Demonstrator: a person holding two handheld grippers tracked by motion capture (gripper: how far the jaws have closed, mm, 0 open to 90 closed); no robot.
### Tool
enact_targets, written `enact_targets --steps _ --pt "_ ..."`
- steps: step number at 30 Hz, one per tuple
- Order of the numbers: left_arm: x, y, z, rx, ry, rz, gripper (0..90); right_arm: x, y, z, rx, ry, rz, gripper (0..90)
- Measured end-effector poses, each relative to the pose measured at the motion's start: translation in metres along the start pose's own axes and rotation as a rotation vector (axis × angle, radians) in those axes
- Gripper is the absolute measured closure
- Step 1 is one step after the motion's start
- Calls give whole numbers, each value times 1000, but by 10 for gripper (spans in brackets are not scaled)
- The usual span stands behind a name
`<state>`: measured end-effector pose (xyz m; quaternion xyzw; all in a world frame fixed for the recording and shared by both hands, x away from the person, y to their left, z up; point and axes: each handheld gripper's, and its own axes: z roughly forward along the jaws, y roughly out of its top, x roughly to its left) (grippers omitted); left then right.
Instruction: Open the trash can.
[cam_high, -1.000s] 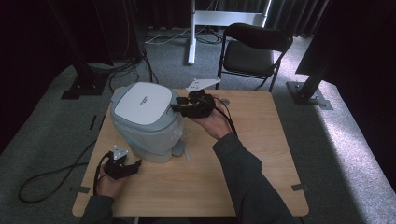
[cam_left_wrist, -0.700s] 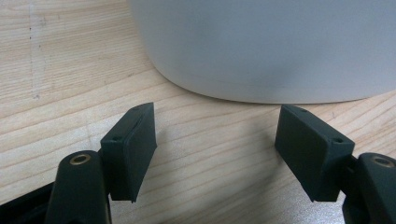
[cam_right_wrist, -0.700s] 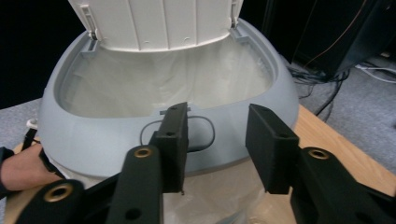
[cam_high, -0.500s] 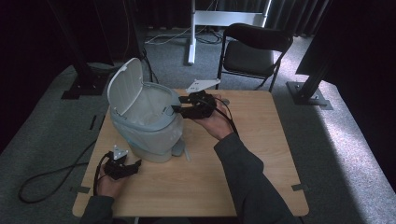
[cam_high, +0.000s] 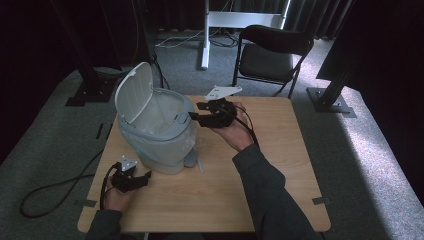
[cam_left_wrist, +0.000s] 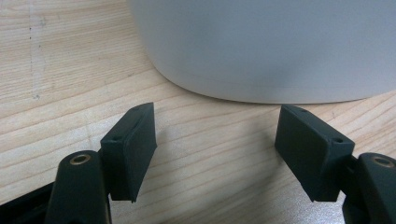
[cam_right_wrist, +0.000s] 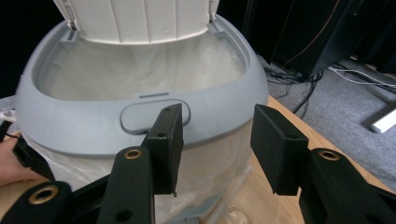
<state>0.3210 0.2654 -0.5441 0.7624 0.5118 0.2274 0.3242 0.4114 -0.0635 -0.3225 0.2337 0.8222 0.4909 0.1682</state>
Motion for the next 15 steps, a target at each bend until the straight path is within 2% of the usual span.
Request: enact_targets --steps 15 --pt "0 0 1 -2 -1 0 292 -14 -14 -8 7 -43 27 529"
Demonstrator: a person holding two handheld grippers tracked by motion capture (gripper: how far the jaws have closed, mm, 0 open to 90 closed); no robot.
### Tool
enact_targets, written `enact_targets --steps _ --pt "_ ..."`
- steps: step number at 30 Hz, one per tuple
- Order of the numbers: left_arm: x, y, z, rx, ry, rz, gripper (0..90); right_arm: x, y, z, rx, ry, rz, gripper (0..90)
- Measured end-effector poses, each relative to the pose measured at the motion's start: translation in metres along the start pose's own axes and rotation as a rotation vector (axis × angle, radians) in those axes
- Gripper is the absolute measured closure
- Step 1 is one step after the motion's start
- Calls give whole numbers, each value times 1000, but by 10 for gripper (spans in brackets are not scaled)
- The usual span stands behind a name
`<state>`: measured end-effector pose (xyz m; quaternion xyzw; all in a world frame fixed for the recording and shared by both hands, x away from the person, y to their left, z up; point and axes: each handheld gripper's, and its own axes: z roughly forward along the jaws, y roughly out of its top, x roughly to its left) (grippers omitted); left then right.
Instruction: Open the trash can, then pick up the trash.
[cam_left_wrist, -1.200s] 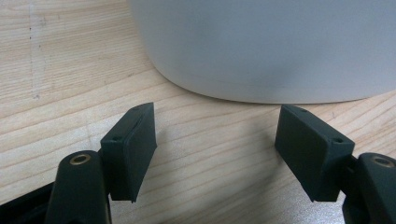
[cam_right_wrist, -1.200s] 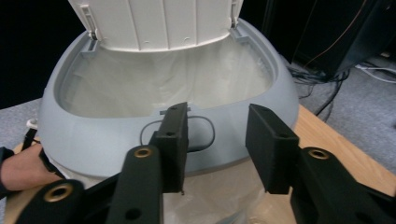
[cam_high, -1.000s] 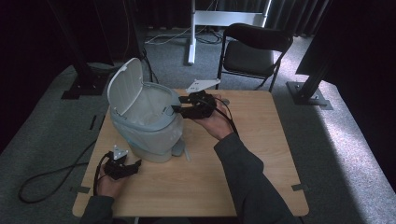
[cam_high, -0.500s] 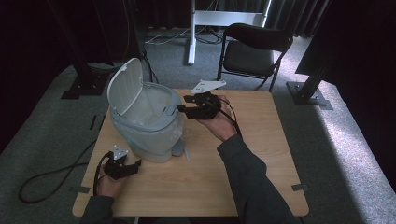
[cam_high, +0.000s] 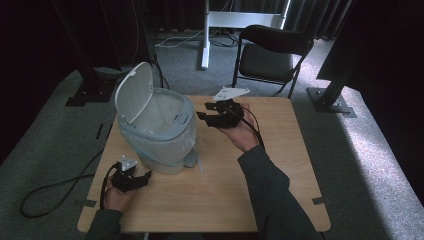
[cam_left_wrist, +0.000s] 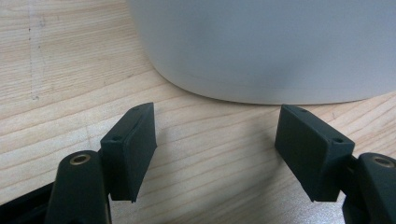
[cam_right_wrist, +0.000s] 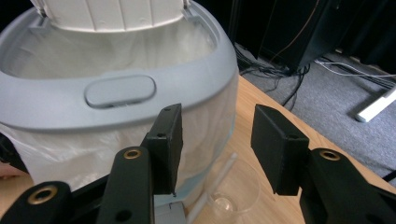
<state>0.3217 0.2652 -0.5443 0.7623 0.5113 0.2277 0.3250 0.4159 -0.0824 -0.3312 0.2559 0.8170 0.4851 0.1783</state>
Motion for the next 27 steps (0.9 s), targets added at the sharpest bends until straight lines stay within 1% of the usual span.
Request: enact_targets --steps 3,9,12,17,20,23,27 --pt "0 0 0 0 0 0 293 -3 -5 0 5 -4 15 528" --pt "0 0 0 0 1 1 292 -6 -13 3 18 -11 23 528" --pt "0 0 0 0 0 0 292 -7 -24 5 33 -20 35 525" --pt "0 0 0 0 0 0 292 -4 -41 10 67 -33 32 516" --pt "0 0 0 0 0 0 292 -4 -51 15 86 -37 39 504" --pt "0 0 0 1 1 0 292 -3 -60 19 102 -31 50 503" --pt "0 0 0 1 2 -1 292 -1 -70 25 121 -22 47 491"
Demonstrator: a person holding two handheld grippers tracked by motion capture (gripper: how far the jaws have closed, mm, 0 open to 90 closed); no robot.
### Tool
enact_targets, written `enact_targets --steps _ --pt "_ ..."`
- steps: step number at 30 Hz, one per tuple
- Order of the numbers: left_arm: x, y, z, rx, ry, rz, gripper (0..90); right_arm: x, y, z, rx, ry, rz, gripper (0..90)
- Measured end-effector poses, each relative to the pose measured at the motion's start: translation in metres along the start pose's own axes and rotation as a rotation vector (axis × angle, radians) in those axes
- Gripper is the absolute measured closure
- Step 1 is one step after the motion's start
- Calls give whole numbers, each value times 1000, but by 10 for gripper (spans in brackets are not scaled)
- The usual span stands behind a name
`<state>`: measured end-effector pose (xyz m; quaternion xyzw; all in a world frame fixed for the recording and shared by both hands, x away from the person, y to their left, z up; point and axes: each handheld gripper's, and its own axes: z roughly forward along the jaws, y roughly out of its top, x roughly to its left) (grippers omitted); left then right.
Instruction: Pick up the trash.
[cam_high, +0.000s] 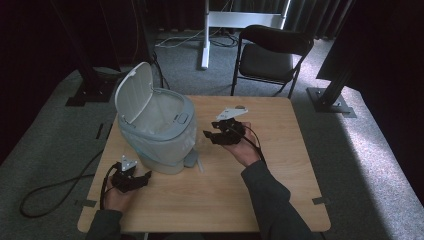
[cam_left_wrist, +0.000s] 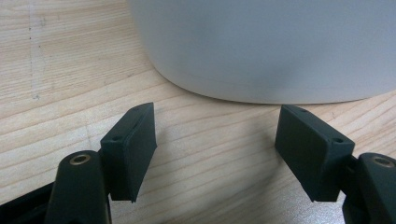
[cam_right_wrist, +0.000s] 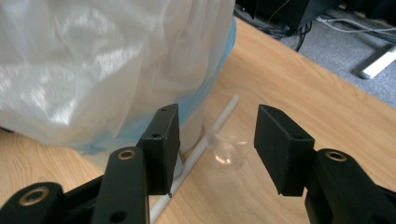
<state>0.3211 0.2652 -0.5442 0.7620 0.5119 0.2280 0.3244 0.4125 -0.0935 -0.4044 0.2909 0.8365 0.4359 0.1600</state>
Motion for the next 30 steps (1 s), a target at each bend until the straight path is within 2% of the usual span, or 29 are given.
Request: enact_targets --steps 10,11,14,17,21,22,27,30 --pt "0 0 0 -1 0 0 292 11 -22 20 69 14 -17 470" --pt "0 0 0 -1 0 0 292 15 -28 27 95 19 -24 467" --pt "0 0 0 -1 0 0 292 17 -32 30 103 23 -26 467" --pt "0 0 0 -1 0 0 292 28 -50 47 151 36 -29 468" --pt "0 0 0 0 0 1 292 36 -60 56 183 39 -46 468" --pt "0 0 0 0 0 1 292 40 -66 64 203 43 -48 470" --pt "0 0 0 0 0 1 292 47 -77 79 270 30 -72 500" --pt "0 0 0 0 0 1 292 46 -78 83 279 24 -68 520"
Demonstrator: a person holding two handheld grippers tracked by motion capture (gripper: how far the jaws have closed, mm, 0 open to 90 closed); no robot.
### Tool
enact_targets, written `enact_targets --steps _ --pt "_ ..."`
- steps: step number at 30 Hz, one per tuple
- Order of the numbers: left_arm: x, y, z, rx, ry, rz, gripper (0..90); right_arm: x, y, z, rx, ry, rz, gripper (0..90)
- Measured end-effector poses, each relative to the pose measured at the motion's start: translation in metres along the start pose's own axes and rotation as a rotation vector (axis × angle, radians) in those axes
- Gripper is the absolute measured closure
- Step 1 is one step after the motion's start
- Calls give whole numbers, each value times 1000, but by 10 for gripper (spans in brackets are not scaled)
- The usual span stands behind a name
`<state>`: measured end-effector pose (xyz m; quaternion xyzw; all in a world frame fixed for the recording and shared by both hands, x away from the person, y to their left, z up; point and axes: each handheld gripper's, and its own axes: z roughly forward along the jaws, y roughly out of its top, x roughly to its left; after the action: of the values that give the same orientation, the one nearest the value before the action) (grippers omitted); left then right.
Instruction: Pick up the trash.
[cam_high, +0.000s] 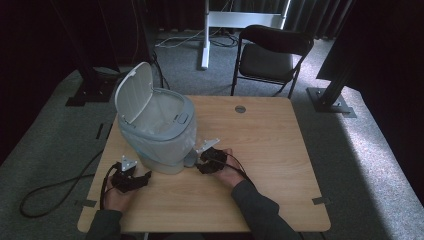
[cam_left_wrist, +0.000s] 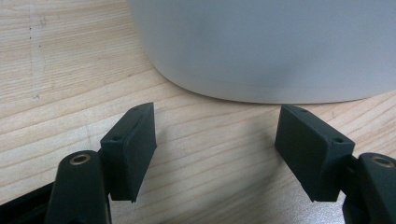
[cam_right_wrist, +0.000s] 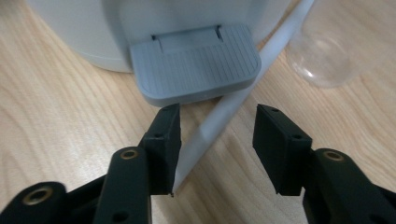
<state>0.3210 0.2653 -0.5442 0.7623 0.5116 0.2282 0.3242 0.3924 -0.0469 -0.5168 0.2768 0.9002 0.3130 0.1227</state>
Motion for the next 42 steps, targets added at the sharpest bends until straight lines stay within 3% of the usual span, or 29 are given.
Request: enact_targets --steps 8,15,19,35,38,42 --pt "0 0 0 0 0 0 292 -7 -2 9 29 -7 17 574" --pt "0 0 0 0 0 0 292 -15 -4 8 50 -37 44 725" --pt "0 0 0 0 0 0 292 -19 -8 4 60 -43 58 761" --pt "0 0 0 0 0 0 292 -46 -62 -41 99 -62 88 781" --pt "0 0 0 1 1 0 292 -50 -64 -47 96 -55 94 745" --pt "0 0 0 1 1 0 291 -54 -54 -50 66 -44 114 714"
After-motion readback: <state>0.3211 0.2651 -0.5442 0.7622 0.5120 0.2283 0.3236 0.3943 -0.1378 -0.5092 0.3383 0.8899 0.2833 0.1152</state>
